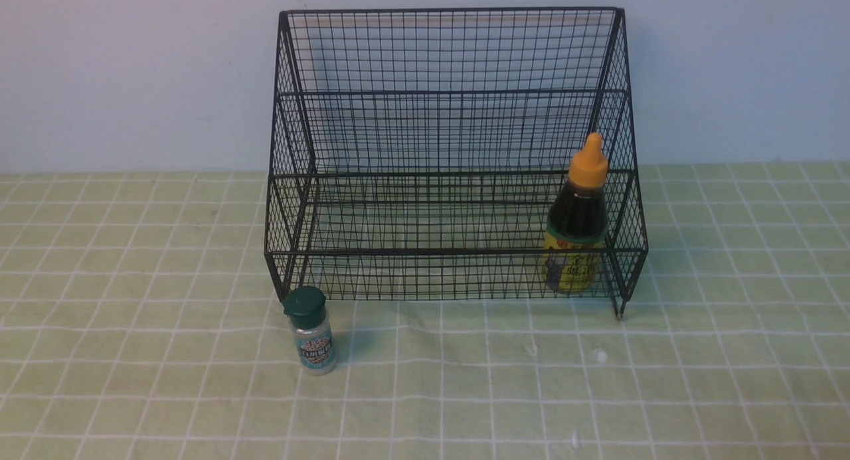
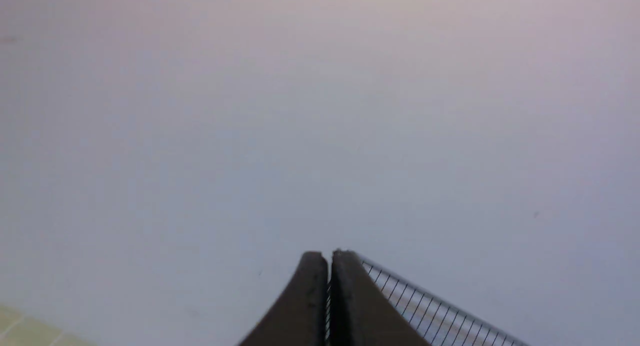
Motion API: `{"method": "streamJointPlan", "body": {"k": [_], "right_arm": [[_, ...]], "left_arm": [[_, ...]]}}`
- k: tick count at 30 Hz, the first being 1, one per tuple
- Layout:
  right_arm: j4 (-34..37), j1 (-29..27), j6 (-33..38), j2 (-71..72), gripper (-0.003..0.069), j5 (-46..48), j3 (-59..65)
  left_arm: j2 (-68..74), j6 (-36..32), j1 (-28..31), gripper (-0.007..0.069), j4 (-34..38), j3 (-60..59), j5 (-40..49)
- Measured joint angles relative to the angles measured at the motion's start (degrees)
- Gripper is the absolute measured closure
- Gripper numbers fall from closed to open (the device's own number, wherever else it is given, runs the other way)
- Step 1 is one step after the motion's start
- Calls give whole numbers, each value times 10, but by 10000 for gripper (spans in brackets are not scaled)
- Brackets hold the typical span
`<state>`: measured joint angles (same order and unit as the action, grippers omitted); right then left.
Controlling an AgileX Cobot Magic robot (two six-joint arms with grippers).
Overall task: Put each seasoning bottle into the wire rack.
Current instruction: Use the left arm to grab the condiment bottle closest to it
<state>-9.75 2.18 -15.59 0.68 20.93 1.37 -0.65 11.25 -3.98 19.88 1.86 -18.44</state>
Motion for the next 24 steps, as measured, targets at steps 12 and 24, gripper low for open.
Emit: {"method": "streamJointPlan", "body": {"k": [12,24], "right_arm": [[0,0,0,0,673,0,0],[0,0,0,0,673,0,0]], "left_arm": [[369,-76,0,631,-29,397,657],[753,-112,-72,631,-70,530,815]]}}
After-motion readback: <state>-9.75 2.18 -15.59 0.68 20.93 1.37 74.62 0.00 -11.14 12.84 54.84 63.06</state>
